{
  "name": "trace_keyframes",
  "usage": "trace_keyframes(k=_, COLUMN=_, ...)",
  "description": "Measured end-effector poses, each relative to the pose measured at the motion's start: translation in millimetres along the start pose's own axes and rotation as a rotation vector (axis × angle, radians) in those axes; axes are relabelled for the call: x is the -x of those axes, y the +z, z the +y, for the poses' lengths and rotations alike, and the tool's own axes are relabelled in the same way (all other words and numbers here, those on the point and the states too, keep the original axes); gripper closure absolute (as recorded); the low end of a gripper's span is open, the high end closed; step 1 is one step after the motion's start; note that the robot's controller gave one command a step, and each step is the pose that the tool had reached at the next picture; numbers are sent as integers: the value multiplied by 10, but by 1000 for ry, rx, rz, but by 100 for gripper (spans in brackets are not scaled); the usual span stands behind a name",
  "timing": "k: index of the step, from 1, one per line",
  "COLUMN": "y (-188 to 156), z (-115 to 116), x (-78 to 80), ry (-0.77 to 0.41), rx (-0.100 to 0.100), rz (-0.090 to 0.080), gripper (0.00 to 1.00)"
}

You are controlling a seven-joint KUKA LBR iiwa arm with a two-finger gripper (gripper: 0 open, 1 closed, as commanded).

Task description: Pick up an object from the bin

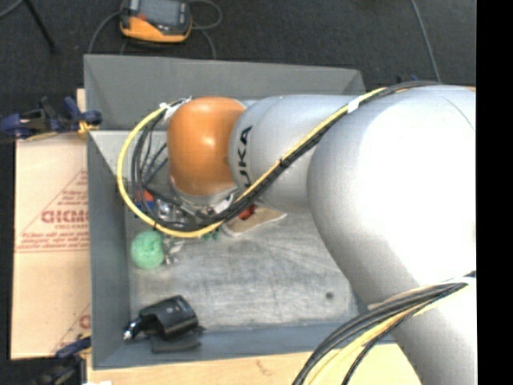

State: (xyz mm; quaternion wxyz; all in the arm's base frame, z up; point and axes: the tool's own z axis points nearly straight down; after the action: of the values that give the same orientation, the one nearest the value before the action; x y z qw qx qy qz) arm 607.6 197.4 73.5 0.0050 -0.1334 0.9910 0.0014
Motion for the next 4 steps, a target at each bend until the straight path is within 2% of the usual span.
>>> trace_keyframes(k=1, y=0, z=0, x=0, ry=1, rx=0, rz=0, gripper=100)
trace_keyframes(k=2, y=-817, z=346, x=25, ry=-57, rx=0, rz=6, gripper=100)
trace_keyframes(k=3, y=-817, z=347, x=25, ry=-57, rx=1, rz=6, gripper=100)
trace_keyframes(k=4, y=-1204, z=318, x=73, ry=-34, rx=0, rz=10, gripper=100)
